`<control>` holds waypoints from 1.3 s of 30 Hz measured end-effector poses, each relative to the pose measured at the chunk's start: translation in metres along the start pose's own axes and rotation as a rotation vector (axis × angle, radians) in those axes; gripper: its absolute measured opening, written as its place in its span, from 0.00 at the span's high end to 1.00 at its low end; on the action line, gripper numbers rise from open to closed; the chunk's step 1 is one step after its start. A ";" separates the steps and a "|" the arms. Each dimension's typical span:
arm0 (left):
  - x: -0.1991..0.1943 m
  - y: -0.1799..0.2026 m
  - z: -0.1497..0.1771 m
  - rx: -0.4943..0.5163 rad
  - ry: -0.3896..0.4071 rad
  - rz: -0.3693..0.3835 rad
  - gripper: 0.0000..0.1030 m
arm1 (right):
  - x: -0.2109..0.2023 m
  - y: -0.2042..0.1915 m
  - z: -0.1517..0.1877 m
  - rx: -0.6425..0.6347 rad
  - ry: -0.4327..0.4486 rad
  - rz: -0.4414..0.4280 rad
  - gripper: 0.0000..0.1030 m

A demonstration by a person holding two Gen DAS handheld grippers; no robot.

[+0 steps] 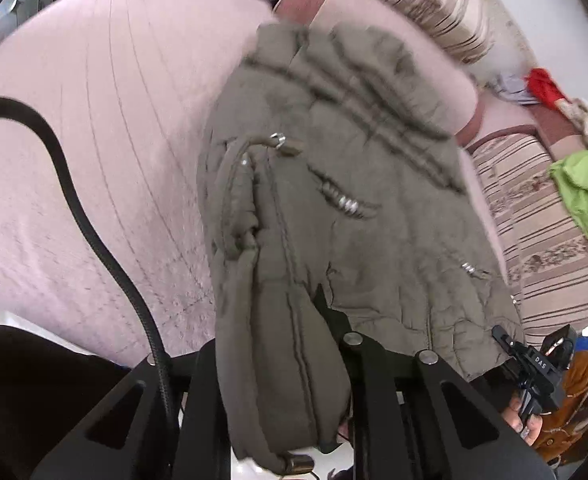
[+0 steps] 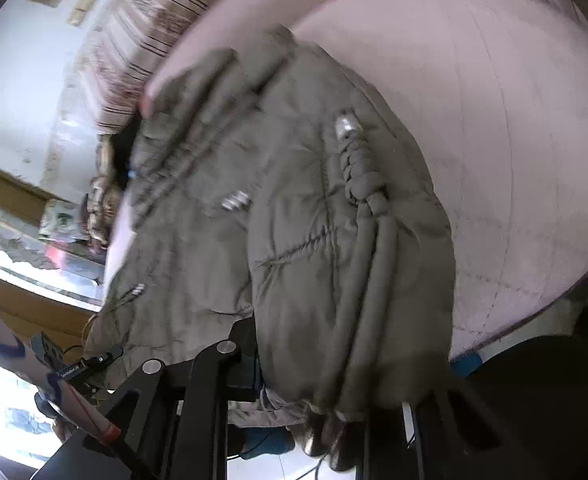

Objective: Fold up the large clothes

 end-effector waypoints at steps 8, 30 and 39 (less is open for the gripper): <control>-0.053 -0.002 0.005 0.079 0.076 0.007 0.85 | -0.049 -0.050 -0.002 -0.099 0.018 -0.064 0.82; -0.033 0.061 -0.271 0.022 0.271 -0.103 0.85 | 0.054 -0.162 -0.235 -0.232 0.115 -0.010 0.83; 0.115 0.052 -0.370 -0.051 0.113 -0.257 0.81 | 0.187 -0.106 -0.336 -0.165 0.072 0.212 0.81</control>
Point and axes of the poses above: each gripper's, at about its wrist camera, not at the fingertips, and x roughly the way its jaws point, y to its right, z to its underside, the point moved 9 cm from there along x, roughly the way its jaws point, and after that the axes turned 15 degrees about -z, right-handed, at the moved point
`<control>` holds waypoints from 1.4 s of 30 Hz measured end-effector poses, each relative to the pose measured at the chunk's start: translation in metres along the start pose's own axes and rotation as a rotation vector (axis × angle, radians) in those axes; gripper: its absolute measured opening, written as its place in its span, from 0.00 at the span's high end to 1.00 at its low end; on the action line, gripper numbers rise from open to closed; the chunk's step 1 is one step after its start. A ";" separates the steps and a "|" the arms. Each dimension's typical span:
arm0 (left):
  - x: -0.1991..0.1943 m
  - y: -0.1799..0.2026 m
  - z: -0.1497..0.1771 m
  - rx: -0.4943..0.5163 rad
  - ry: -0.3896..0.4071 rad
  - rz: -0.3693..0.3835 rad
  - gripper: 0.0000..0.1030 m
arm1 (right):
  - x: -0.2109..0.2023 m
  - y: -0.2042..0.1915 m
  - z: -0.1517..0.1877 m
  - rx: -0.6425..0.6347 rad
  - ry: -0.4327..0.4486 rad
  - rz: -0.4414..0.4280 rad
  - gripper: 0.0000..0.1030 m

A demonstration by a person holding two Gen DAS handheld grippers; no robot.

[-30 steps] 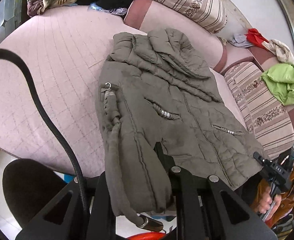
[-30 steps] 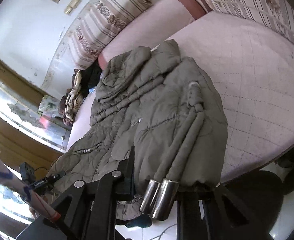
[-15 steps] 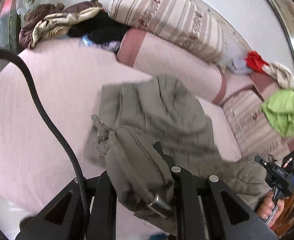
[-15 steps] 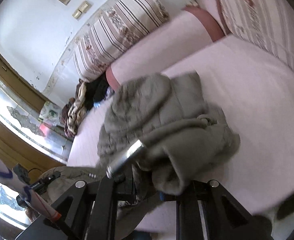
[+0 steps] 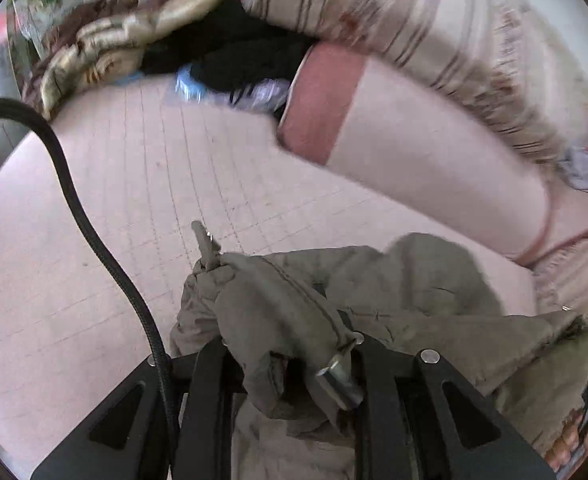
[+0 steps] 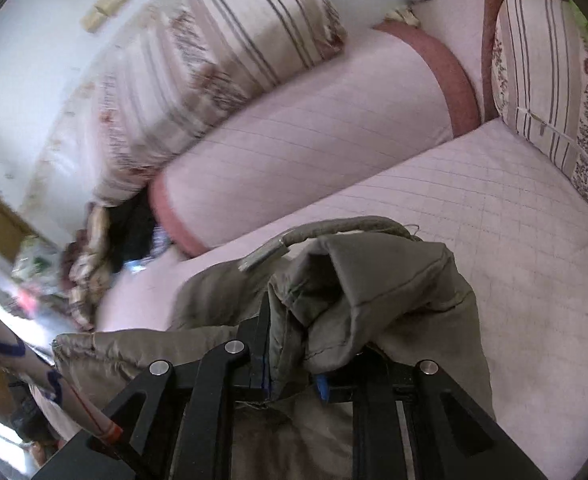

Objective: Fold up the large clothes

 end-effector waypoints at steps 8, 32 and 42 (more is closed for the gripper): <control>0.046 0.013 -0.006 -0.078 -0.130 0.156 0.69 | 0.073 0.062 -0.002 0.138 -0.036 0.065 0.73; -0.064 -0.026 0.070 0.029 0.107 0.189 0.43 | 0.077 -0.123 0.088 -0.463 -0.065 -0.013 0.46; 0.023 -0.015 0.090 0.102 0.067 0.072 0.43 | 0.187 -0.031 0.058 -0.259 -0.069 0.159 0.43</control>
Point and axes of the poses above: each gripper's, at about its wrist camera, not at the fingertips, and x roughly the way its jaws point, y to its right, z to its underside, the point moved 9 cm from there along x, roughly the way its jaws point, and after that the axes turned 15 degrees about -z, right-handed, at the moved point
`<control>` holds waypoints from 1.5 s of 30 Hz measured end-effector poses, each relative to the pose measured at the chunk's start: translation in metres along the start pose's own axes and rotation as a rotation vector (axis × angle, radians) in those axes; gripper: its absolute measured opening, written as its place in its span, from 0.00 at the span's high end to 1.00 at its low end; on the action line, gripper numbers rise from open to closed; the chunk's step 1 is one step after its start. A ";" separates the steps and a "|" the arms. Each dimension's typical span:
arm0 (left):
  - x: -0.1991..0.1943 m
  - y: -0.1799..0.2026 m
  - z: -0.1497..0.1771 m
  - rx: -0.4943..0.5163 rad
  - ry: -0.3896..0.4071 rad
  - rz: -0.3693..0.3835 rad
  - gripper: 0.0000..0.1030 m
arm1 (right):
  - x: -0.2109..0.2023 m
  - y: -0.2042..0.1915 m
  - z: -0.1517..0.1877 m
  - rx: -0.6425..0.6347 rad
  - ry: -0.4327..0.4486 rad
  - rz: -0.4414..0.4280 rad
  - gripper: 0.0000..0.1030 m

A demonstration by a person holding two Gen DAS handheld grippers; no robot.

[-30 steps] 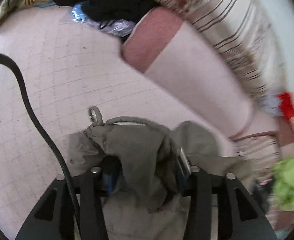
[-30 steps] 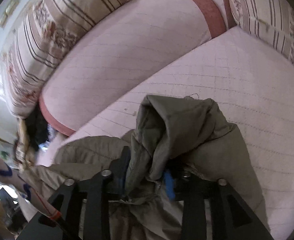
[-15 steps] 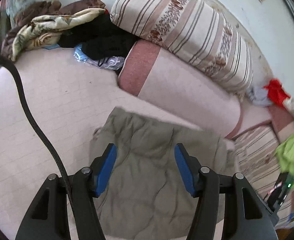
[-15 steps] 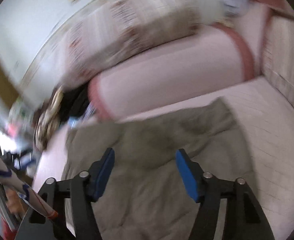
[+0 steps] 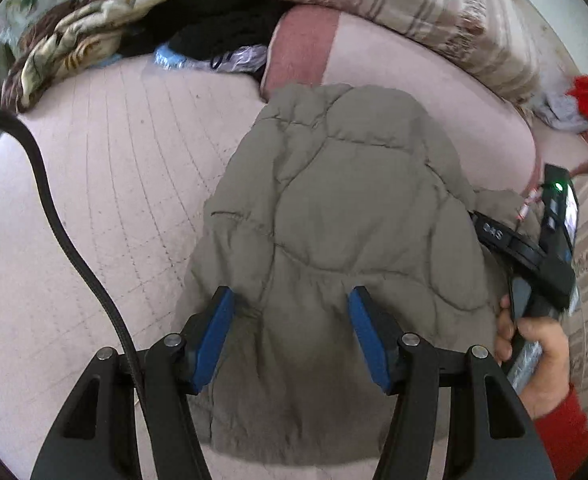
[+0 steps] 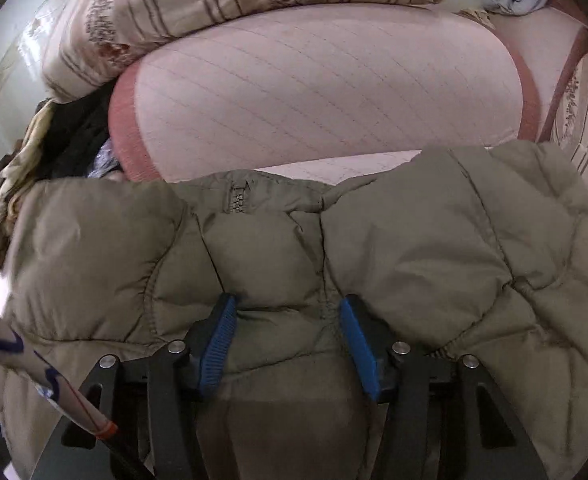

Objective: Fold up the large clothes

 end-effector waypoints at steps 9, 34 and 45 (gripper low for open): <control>-0.028 0.028 -0.027 -0.008 0.045 0.020 0.43 | -0.033 -0.013 -0.017 0.000 0.032 -0.080 0.41; -0.101 -0.003 -0.006 0.084 0.236 -0.279 0.31 | -0.169 0.052 0.045 -0.003 0.075 0.011 0.24; -0.215 -0.051 0.100 -0.011 0.352 -0.349 0.22 | -0.261 0.054 0.241 0.060 0.027 0.071 0.22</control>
Point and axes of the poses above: each gripper's, at about its wrist camera, not at the fingertips, and x roughly the way its jaws point, y to its right, z to its underside, the point moved 9 cm from there along x, roughly the way its jaws point, and after that the axes turned 15 degrees about -z, right-handed, at the moved point
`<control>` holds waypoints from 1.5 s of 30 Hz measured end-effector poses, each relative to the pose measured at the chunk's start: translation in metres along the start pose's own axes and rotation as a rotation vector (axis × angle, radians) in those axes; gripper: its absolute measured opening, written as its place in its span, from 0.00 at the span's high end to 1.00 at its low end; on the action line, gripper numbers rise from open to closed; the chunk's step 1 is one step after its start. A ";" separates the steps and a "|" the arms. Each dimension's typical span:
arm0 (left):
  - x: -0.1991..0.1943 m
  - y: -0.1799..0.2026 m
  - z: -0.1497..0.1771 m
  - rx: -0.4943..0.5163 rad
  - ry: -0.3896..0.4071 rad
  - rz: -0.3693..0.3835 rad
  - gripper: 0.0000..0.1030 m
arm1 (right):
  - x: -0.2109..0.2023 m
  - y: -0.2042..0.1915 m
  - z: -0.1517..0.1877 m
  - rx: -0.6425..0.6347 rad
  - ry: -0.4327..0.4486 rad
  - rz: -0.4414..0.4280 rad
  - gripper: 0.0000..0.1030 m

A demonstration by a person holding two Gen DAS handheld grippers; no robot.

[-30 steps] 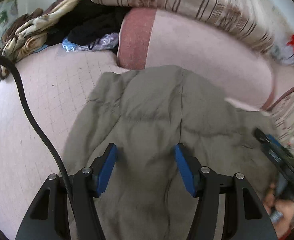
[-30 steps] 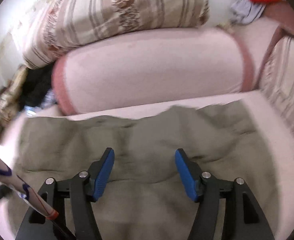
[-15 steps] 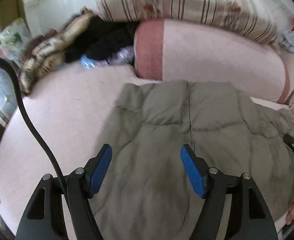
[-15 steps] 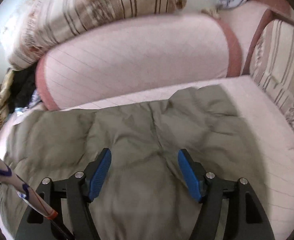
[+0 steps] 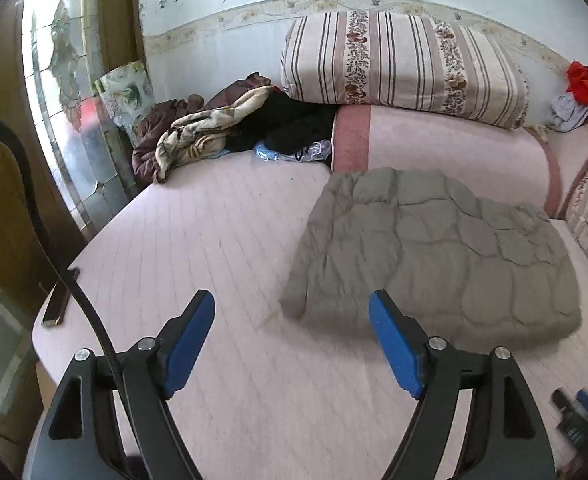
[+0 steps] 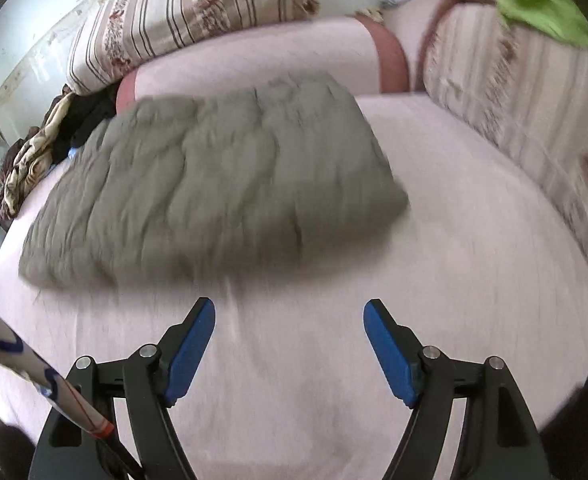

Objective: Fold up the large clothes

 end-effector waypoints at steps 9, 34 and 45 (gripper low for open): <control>-0.073 -0.020 0.019 -0.038 0.109 -0.013 0.16 | -0.030 -0.014 0.053 0.026 -0.026 -0.011 0.22; -0.105 -0.014 0.058 0.031 0.115 0.047 0.07 | -0.064 -0.045 0.052 -0.094 0.029 0.053 0.19; -0.129 -0.016 0.048 -0.019 0.239 0.118 0.03 | -0.069 -0.052 0.047 -0.136 0.052 0.077 0.19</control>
Point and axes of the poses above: each gripper's, at about its wrist camera, not at the fingertips, and x roughly the way its jaws point, y to its right, z to its underside, the point moved 9 cm from there along x, roughly the way its jaws point, and after that the axes turned 15 degrees about -z, right-handed, at the moved point
